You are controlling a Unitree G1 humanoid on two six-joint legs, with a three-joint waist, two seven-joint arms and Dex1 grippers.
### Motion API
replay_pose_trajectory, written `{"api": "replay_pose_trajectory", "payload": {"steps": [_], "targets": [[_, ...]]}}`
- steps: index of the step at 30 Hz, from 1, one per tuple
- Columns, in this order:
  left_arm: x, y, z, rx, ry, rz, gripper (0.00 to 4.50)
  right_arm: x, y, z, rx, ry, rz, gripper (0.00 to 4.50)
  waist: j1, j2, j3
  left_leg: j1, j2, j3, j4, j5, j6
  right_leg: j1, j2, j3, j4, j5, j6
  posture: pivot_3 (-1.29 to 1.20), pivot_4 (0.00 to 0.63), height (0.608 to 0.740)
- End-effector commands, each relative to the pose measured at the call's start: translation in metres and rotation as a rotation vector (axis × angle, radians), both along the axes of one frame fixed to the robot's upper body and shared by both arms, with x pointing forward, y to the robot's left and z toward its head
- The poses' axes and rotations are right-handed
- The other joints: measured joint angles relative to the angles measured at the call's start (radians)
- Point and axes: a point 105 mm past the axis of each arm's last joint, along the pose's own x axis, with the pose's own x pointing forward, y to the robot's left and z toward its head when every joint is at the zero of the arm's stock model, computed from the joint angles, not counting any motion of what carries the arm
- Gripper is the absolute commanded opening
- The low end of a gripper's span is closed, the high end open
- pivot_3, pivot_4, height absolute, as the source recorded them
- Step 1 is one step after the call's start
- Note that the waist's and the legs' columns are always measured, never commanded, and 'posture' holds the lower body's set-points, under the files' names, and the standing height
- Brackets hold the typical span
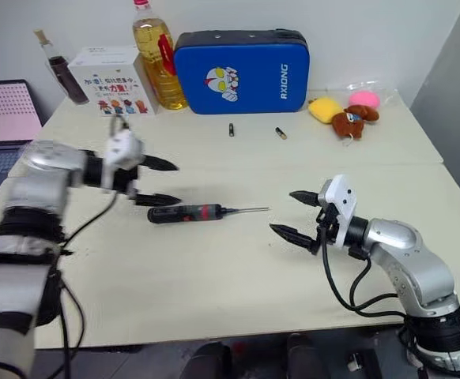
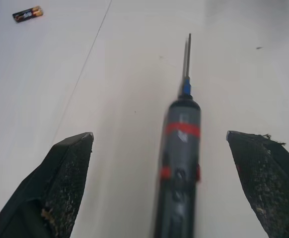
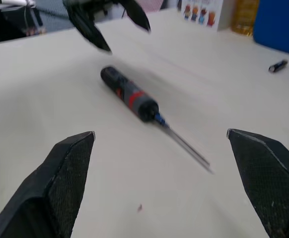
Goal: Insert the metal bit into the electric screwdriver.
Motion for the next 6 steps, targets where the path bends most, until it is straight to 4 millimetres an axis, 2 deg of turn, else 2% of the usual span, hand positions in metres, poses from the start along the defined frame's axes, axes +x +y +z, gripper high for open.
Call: {"api": "replay_pose_trajectory", "payload": {"steps": [1, 4, 6], "targets": [[-0.024, 0.013, 0.007, -0.071, 0.051, 0.083, 4.5, 0.005, -0.01, 0.017, -0.028, -0.065, 0.052, 4.5, 0.0, 0.0, 0.0, 0.0, 0.0, 0.0, 0.0, 0.0, 0.0, 0.0, 0.0, 0.0, 0.0, 0.0, 0.0, 0.0, 0.15, 0.74], [-0.037, 0.019, 0.001, -0.1, 0.087, 0.123, 4.5, 0.01, -0.017, 0.02, -0.036, -0.058, 0.054, 4.5, 0.002, 0.0, 0.0, 0.0, 0.001, -0.001, 0.001, 0.0, 0.0, 0.0, 0.0, 0.0, 0.001, 0.0, 0.0, 0.0, 0.15, 0.74], [-0.037, 0.025, -0.006, -0.073, 0.052, 0.176, 4.5, 0.013, -0.019, 0.017, -0.042, -0.047, 0.057, 4.5, 0.005, 0.0, 0.0, 0.0, 0.001, -0.002, 0.001, 0.0, 0.0, 0.001, 0.0, 0.0, 0.001, 0.0, 0.0, 0.0, 0.15, 0.74]]}}
